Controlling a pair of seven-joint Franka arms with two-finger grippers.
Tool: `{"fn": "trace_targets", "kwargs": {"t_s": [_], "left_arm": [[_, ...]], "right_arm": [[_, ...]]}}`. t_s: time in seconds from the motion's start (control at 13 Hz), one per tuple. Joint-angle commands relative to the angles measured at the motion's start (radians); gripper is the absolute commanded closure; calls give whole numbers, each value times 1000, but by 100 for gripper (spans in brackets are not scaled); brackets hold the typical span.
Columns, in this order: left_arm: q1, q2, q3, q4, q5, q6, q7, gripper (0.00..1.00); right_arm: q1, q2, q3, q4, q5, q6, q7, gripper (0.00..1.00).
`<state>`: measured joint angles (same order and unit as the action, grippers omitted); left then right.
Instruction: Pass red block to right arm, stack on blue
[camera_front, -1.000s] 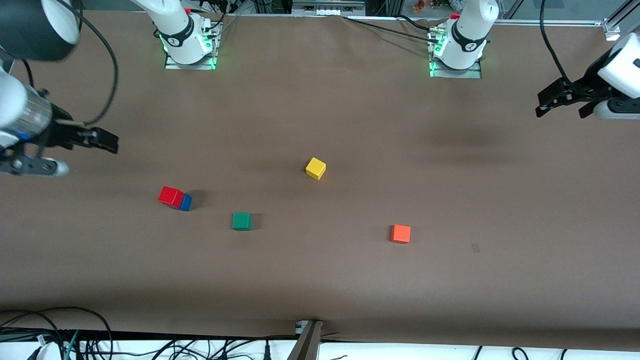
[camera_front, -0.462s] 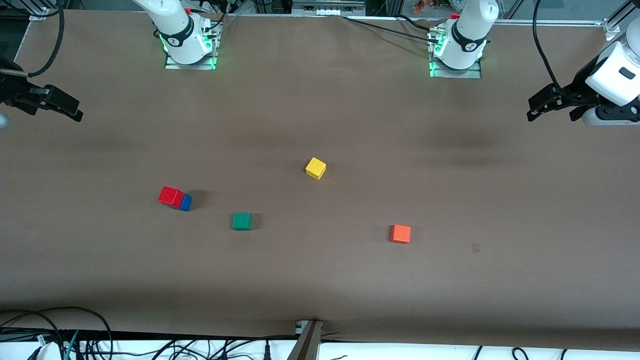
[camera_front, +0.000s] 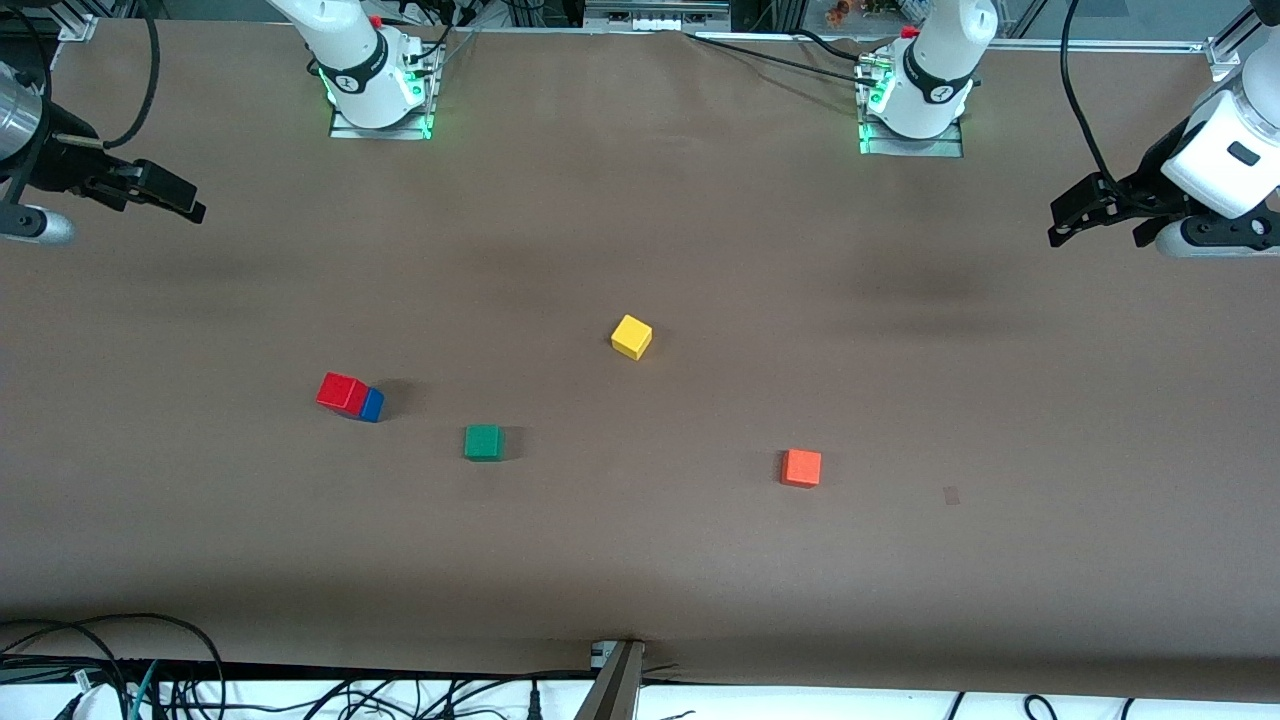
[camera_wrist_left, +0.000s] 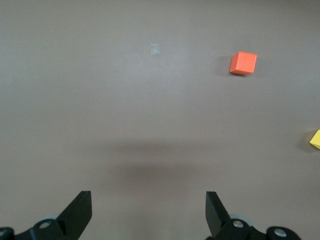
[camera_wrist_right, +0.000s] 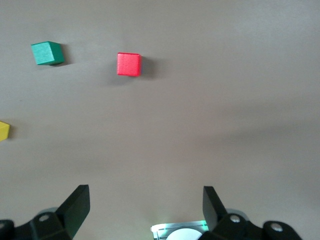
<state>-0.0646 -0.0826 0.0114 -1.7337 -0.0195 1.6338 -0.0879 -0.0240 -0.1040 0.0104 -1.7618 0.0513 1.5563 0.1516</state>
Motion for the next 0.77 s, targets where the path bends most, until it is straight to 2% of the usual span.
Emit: {"fn": "trace_targets", "kwargs": {"t_s": [0.0,0.31,0.69], "left_arm": [[-4,11,-1,17,-13,9,-4,0],[12,55,12,115,-3,-6,-1,0],[19,64,12,117,-2,-14,5,0]], "right_arm": [[-28,-23,25,-19,19,10,-1,0],[-8,38,23,65,12,-4,-1,0],[4,75,16,113,-7,-12,-1,0]]}}
